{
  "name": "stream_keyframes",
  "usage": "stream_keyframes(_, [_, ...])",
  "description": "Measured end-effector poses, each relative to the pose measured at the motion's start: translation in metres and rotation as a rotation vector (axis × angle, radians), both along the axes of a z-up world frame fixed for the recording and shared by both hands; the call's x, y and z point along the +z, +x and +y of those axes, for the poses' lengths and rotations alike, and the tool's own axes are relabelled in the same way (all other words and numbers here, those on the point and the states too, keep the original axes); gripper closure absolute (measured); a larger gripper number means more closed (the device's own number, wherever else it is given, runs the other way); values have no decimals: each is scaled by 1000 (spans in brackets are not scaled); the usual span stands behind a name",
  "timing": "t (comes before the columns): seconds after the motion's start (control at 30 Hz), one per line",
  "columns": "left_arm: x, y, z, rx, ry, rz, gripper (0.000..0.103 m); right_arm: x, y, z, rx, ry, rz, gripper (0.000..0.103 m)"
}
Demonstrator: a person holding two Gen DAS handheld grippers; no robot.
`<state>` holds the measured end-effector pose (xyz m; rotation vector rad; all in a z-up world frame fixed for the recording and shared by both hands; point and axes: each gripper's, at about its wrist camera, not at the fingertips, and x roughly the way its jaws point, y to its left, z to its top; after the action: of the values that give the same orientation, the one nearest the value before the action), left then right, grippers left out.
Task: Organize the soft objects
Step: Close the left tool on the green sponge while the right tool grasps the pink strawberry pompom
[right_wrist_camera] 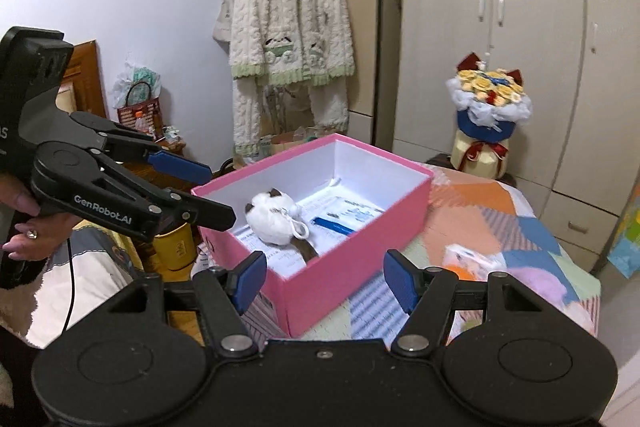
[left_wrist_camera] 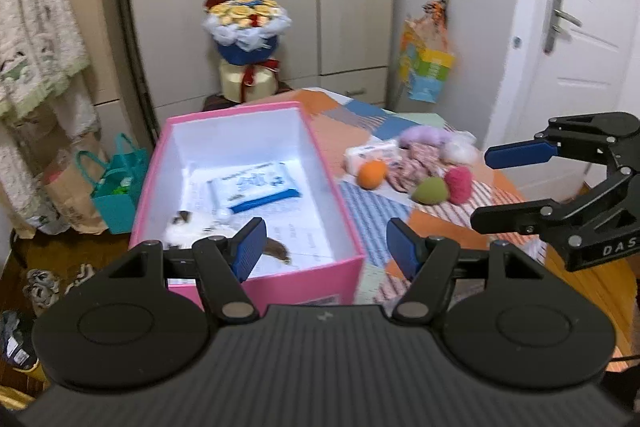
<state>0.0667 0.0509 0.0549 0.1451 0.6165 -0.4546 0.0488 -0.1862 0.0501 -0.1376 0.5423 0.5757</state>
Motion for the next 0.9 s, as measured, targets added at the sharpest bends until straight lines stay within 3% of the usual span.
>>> stream_keyframes(0.4, [-26, 33, -73, -148, -29, 110, 37, -47, 1, -69, -138, -3, 64, 32])
stream_keyframes(0.6, [-48, 58, -113, -181, -53, 186, 39, -81, 24, -104, -219, -3, 88, 31])
stream_keyframes(0.7, [-62, 72, -128, -203, -101, 207, 39, -101, 41, -121, -268, -2, 93, 31])
stream_keyframes(0.9, [-87, 99, -149, -153, -179, 241, 39, -136, 68, -137, -301, -23, 92, 31])
